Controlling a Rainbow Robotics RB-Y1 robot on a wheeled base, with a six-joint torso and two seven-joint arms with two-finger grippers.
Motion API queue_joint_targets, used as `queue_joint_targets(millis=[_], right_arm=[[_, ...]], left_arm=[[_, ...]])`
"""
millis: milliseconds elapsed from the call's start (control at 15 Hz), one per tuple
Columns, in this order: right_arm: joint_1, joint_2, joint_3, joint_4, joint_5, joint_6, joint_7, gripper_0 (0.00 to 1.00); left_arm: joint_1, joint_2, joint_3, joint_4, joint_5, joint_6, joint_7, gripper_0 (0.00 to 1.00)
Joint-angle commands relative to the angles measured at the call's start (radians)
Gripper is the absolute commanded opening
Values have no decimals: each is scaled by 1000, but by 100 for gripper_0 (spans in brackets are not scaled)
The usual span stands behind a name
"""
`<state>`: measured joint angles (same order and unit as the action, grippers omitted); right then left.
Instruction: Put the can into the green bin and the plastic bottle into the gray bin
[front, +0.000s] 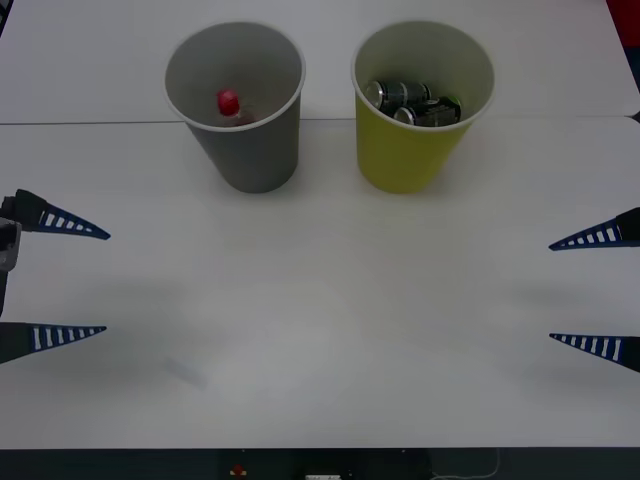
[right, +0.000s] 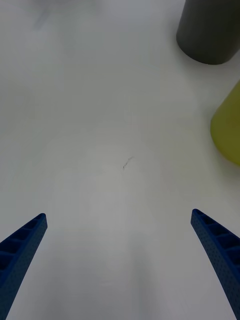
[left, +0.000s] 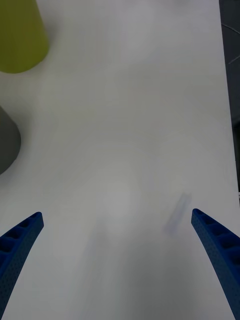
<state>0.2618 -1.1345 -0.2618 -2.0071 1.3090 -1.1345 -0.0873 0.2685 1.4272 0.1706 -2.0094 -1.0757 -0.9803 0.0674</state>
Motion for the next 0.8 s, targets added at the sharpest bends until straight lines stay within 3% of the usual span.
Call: queue_joint_targets(millis=[67,333,800], right_arm=[[0,0,0,0,0,0,0,100],[0,0,0,0,0,0,0,100],[0,0,0,0,0,0,0,100]], left_arm=[[0,-11,0,0,-4,-3,0,100],[0,-54,0,0,-20,-24,3,100],[1,-62,0,1,-38,-24,9,100]])
